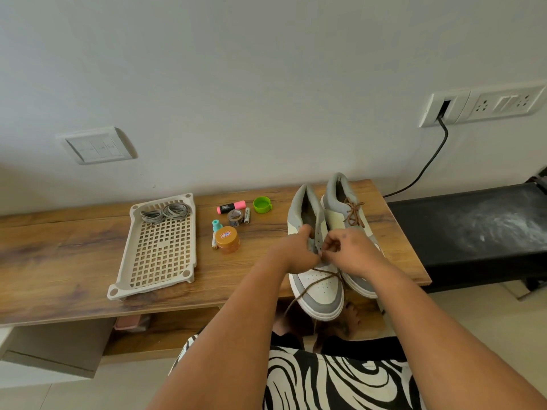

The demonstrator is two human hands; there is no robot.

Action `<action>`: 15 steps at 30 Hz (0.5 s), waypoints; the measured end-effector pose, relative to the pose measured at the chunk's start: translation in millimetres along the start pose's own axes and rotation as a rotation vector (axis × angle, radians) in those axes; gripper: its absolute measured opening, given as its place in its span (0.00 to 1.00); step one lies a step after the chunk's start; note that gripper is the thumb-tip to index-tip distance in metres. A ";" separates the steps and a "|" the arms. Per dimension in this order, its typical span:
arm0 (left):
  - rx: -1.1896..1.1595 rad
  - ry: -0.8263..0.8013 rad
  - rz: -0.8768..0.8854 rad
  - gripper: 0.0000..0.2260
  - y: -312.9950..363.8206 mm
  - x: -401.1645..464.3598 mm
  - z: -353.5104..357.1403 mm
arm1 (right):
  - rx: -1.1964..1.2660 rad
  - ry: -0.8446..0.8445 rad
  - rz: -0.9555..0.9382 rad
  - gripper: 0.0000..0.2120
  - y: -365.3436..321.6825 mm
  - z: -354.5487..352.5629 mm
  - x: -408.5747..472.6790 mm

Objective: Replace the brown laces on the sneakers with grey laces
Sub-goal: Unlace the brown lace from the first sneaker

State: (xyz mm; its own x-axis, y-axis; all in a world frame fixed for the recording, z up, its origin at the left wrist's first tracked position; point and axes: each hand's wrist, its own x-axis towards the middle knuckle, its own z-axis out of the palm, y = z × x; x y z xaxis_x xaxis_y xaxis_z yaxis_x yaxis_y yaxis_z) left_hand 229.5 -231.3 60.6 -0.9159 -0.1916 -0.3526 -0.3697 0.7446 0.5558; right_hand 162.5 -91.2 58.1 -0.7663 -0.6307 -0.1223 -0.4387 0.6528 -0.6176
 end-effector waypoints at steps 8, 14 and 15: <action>0.238 0.003 0.021 0.22 -11.4 4.0 -14.1 | -0.147 0.028 -0.113 0.12 -5.2 25.7 8.5; 0.109 -0.056 0.020 0.24 -8.0 1.7 -10.9 | -0.238 -0.060 -0.096 0.13 -3.3 25.9 11.7; 0.135 -0.083 0.024 0.27 -8.3 0.2 -11.1 | -0.220 -0.068 -0.092 0.13 -2.3 25.2 11.6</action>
State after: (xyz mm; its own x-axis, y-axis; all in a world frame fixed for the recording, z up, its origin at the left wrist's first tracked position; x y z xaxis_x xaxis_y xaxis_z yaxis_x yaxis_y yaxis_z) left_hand 230.6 -244.7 64.3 -0.9063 -0.1233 -0.4042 -0.3181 0.8288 0.4603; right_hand 166.5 -110.6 38.5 -0.6886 -0.7134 -0.1297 -0.6024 0.6624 -0.4453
